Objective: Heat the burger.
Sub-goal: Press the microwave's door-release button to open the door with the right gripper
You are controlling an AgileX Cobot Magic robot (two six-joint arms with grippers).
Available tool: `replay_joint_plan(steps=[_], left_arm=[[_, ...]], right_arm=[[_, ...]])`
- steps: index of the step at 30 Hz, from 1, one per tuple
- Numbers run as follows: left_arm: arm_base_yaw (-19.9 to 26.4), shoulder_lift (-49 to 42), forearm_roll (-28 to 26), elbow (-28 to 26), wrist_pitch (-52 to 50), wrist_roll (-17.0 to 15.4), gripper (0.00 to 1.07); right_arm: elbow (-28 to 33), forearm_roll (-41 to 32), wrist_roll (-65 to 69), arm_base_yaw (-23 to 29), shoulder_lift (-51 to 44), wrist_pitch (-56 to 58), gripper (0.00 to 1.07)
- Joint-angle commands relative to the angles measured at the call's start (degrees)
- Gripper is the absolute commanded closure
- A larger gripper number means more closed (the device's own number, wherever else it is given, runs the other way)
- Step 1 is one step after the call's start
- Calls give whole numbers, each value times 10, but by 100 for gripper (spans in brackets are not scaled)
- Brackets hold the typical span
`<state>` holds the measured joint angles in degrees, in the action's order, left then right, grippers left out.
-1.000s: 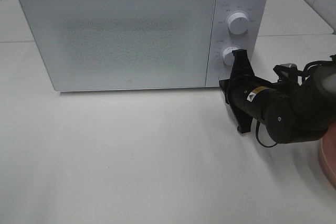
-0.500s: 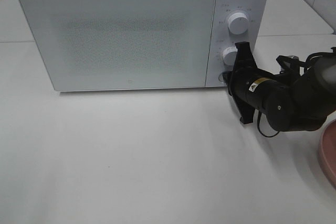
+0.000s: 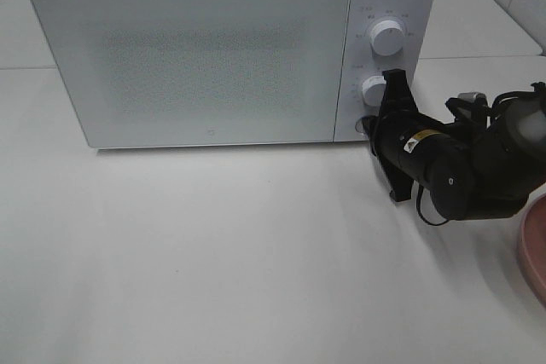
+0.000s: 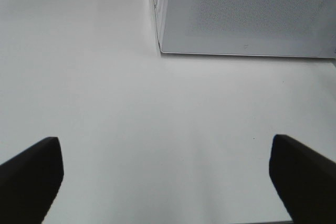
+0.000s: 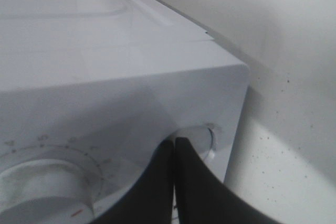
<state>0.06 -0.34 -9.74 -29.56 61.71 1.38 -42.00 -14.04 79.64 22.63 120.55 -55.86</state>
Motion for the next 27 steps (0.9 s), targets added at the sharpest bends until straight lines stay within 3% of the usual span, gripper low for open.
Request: replay_joint_plan(steps=[1,13,27], left_arm=[[1,-9,-1,1,-7,0,6],[1,-9,-1,1,-7,0,6],[1,-9,-1,1,-7,0,6]], right_arm=[[-21,-33,-21,-7,-12,-103,107],[-92,-28,-49,-7,21,-143,107],[-69,-19,-49,-6,20,-147,107]])
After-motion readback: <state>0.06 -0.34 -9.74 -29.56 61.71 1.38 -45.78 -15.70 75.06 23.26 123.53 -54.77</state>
